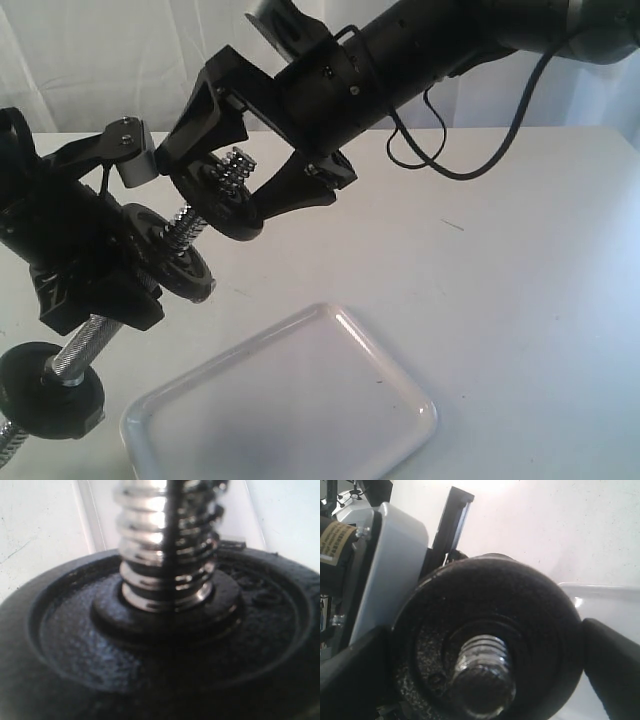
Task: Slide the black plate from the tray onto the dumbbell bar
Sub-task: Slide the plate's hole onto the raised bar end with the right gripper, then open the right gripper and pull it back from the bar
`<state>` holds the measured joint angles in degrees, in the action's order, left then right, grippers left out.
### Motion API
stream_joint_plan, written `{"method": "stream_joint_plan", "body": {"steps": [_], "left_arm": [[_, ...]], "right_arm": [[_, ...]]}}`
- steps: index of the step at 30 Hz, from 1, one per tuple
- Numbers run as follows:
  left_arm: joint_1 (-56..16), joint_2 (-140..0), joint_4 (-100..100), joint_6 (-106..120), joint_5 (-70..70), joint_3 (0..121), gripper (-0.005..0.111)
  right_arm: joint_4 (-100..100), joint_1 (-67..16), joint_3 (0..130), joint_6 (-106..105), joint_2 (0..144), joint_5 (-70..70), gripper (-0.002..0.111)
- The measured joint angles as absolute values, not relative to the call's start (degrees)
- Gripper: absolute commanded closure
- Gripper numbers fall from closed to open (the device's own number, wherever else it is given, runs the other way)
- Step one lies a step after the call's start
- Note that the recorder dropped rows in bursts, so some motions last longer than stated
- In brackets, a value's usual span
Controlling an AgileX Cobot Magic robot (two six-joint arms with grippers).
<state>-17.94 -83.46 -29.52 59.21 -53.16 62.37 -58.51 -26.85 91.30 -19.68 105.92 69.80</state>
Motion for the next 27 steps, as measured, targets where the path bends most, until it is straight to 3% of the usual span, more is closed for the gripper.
{"method": "stream_joint_plan", "body": {"steps": [1,13,17,27], "left_arm": [[-17.9,-83.5,-29.5,59.2,-53.2,62.4,0.107],[-17.9,-83.5,-29.5,59.2,-52.9,62.4,0.107],[-17.9,-83.5,-29.5,59.2,-52.9,62.4,0.107],[-17.9,-83.8,-27.2,59.0,-53.3,62.4,0.107]], "right_arm": [[-58.5,-26.9,91.3,-19.7,105.9,69.8,0.022],[-56.7,-26.9,93.7,-22.5,106.2,69.9,0.021],[-56.7,-26.9,93.8,-23.2,106.2,69.9,0.003],[-60.1,-26.9,94.2,-23.3,106.0,69.8,0.003]]}}
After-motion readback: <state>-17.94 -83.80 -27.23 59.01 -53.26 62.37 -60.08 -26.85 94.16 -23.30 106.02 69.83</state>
